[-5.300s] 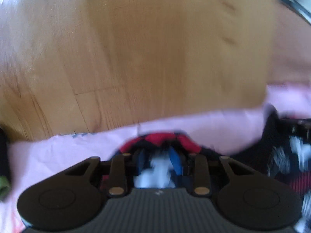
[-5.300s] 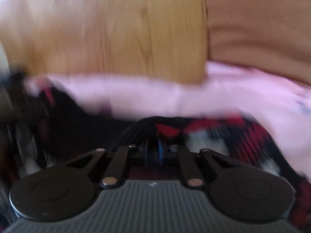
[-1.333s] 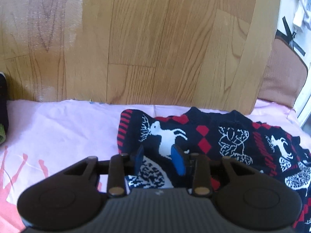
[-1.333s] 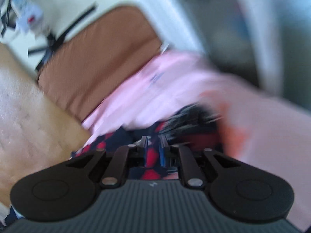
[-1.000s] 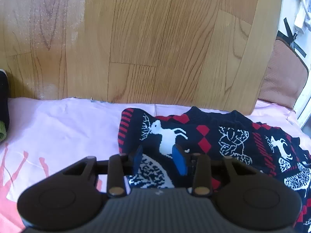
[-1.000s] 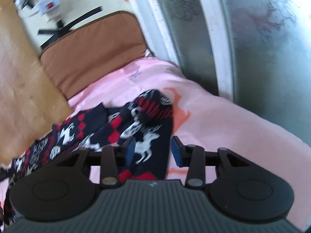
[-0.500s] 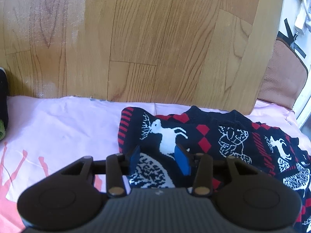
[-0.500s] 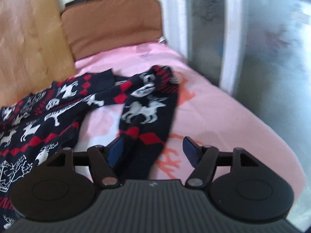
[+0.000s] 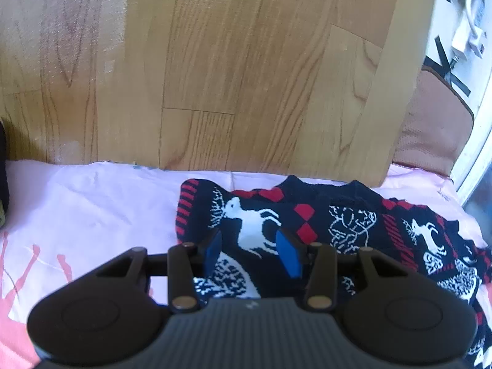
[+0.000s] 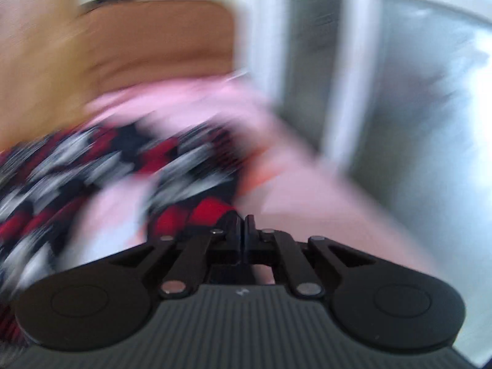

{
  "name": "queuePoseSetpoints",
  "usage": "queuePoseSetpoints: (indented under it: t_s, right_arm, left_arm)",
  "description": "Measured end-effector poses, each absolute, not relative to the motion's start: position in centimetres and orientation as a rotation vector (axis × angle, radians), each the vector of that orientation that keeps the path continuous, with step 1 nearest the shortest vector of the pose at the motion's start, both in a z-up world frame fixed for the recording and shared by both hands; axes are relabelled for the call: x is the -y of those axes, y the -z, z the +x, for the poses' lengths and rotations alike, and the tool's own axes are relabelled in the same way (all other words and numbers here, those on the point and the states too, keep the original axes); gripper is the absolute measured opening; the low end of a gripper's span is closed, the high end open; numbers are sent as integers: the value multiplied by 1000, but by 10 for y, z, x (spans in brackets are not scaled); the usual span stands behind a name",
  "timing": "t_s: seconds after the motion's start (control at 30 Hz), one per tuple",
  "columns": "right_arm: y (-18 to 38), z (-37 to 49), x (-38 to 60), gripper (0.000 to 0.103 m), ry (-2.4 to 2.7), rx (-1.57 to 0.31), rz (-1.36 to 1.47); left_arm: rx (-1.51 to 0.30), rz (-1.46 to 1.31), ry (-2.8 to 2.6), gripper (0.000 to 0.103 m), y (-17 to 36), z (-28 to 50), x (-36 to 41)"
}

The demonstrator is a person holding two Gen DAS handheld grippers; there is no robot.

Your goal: Fold small clothes

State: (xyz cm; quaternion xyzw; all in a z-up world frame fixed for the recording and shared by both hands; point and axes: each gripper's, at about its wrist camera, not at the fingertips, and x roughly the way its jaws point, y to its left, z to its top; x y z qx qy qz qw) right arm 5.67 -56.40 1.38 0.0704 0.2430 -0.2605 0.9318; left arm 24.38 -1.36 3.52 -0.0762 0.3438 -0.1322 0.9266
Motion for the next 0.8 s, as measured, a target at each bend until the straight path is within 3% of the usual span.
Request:
queuePoseSetpoints:
  t_s: [0.17, 0.33, 0.67, 0.7, 0.77, 0.8]
  right_arm:
    - [-119, 107, 621, 4, 781, -338, 21]
    - [-193, 140, 551, 4, 539, -232, 24]
    - [-177, 218, 304, 7, -305, -524, 115]
    - [-175, 221, 286, 9, -376, -553, 104]
    - [-179, 218, 274, 27, -434, -530, 118]
    - [-182, 212, 281, 31, -455, -493, 143]
  left_arm:
    - [-706, -181, 251, 41, -37, 247, 6]
    - [-718, -204, 247, 41, -38, 250, 1]
    - [-720, -304, 228, 41, -44, 258, -25]
    - [-723, -314, 229, 41, -44, 259, -28]
    - [-722, -326, 233, 41, -45, 259, -31]
    - [-721, -328, 237, 41, -45, 259, -32]
